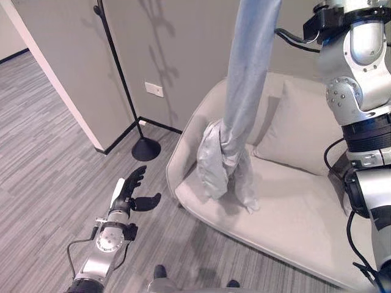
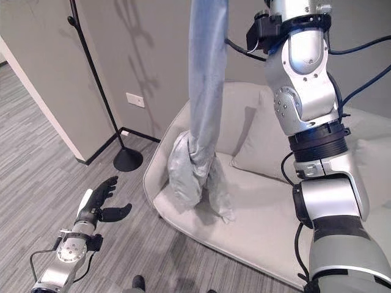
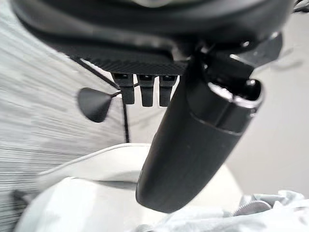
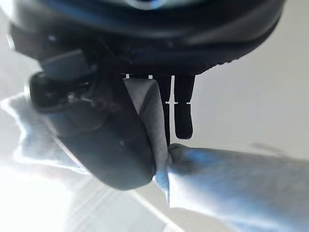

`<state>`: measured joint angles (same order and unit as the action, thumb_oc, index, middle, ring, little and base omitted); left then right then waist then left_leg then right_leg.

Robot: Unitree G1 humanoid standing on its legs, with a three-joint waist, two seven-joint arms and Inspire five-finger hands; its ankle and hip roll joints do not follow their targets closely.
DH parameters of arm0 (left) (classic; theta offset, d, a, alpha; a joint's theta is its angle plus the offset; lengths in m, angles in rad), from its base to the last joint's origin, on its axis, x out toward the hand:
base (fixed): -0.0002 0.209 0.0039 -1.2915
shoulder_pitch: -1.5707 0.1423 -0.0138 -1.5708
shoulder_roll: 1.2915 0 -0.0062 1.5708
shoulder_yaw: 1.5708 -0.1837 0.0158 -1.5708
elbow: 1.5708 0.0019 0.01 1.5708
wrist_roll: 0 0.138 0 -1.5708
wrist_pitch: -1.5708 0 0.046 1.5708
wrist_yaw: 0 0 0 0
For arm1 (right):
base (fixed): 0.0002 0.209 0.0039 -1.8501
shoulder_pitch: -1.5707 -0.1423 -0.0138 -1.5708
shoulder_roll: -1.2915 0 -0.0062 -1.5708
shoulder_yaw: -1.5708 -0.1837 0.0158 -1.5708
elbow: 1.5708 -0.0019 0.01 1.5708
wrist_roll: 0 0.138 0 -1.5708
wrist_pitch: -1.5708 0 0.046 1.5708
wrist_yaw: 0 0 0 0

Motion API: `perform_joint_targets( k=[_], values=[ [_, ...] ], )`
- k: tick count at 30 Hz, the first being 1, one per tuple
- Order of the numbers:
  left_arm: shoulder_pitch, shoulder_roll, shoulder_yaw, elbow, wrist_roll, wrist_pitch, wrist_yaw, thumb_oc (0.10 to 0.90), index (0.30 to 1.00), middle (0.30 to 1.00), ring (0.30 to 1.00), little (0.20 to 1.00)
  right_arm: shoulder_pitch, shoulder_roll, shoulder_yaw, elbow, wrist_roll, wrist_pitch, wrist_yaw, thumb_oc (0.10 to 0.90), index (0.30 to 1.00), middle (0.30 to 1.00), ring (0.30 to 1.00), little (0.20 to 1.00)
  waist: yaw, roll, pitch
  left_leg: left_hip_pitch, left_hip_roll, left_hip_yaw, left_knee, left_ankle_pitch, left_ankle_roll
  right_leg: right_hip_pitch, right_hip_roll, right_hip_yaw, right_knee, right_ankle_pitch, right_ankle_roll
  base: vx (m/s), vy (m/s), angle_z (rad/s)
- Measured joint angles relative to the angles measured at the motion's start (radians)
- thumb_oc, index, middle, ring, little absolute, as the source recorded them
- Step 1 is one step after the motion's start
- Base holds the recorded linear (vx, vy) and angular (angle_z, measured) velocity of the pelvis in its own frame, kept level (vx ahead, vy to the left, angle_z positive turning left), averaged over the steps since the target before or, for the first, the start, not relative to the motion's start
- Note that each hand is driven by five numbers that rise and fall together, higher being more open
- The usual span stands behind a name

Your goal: Hang the clothes on the sofa on the clothes rack.

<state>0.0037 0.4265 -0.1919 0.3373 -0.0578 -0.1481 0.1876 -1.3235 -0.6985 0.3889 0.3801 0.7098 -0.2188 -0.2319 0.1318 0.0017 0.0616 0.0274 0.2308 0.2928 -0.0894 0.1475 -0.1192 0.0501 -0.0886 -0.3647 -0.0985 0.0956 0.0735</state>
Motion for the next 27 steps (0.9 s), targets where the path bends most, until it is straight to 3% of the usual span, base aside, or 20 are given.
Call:
perform_joint_targets(
  k=[4,8,16,18,21,24,27],
  values=[
    [-0.099,0.024,-0.067,0.033,0.065,-0.007,0.042,0.800,0.900,0.900,0.900,0.900,-0.160,0.008,0.106,0.117,0.093,-0.009,-0.005,0.400,0.300,0.300,0.300,0.300,-0.024,-0.024,-0.016,0.011,0.006,0.011,0.000,-0.002,-0.006,0.002,0.004,0.013,0.000,-0.002,-0.001,0.01,-0.009,-0.09],
    [-0.138,0.021,-0.096,0.034,0.069,-0.021,0.078,0.800,0.900,0.900,0.900,0.900,-0.167,0.072,0.104,0.106,0.135,-0.053,-0.017,0.400,0.300,0.300,0.300,0.300,-0.061,-0.046,-0.057,0.017,0.009,0.030,0.000,-0.008,-0.014,-0.004,0.006,0.029,0.000,-0.004,-0.001,-0.01,-0.002,-0.12],
    [-0.271,-0.037,-0.200,0.109,0.059,-0.021,0.129,0.800,0.900,0.900,0.900,0.900,-0.154,0.108,0.135,-0.078,0.181,-0.074,-0.016,0.400,0.300,0.300,0.300,0.300,-0.086,-0.045,-0.069,0.019,0.010,0.044,0.000,-0.008,-0.014,-0.012,0.009,0.048,0.000,-0.001,-0.003,0.00,-0.012,-0.06],
    [-0.336,-0.102,-0.244,0.186,-0.094,-0.018,0.124,0.800,0.900,0.900,0.900,0.900,-0.154,0.119,0.159,-0.152,0.182,-0.090,-0.018,0.400,0.300,0.300,0.300,0.300,-0.107,-0.045,-0.074,0.020,0.010,0.052,0.000,-0.010,-0.014,-0.017,0.008,0.052,0.000,-0.001,-0.002,-0.02,-0.011,-0.10],
    [-0.353,-0.173,-0.294,0.164,-0.289,-0.019,0.076,0.800,0.900,0.900,0.900,0.900,-0.154,0.126,0.165,-0.211,0.178,-0.123,-0.020,0.400,0.300,0.300,0.300,0.300,-0.138,-0.046,-0.079,0.020,0.010,0.060,0.000,-0.010,-0.014,-0.024,0.009,0.062,0.002,0.001,-0.001,-0.02,-0.004,-0.10],
    [-0.340,-0.170,-0.354,0.073,-0.413,-0.014,0.011,0.800,0.900,0.900,0.900,0.900,-0.154,0.127,0.165,-0.217,0.174,-0.140,-0.032,0.400,0.300,0.300,0.300,0.300,-0.138,-0.044,-0.080,0.020,0.012,0.080,0.000,-0.012,-0.011,-0.035,0.012,0.082,0.000,0.002,0.000,-0.01,0.001,-0.17],
    [-0.306,-0.153,-0.394,-0.027,-0.444,-0.002,-0.073,0.800,0.900,0.900,0.900,0.900,-0.163,0.162,0.165,-0.126,0.158,-0.138,-0.045,0.400,0.300,0.300,0.300,0.300,-0.138,-0.034,-0.086,0.036,0.015,0.093,0.000,-0.018,-0.005,-0.032,0.016,0.098,0.000,0.001,0.002,0.00,-0.010,-0.15]
  ],
)
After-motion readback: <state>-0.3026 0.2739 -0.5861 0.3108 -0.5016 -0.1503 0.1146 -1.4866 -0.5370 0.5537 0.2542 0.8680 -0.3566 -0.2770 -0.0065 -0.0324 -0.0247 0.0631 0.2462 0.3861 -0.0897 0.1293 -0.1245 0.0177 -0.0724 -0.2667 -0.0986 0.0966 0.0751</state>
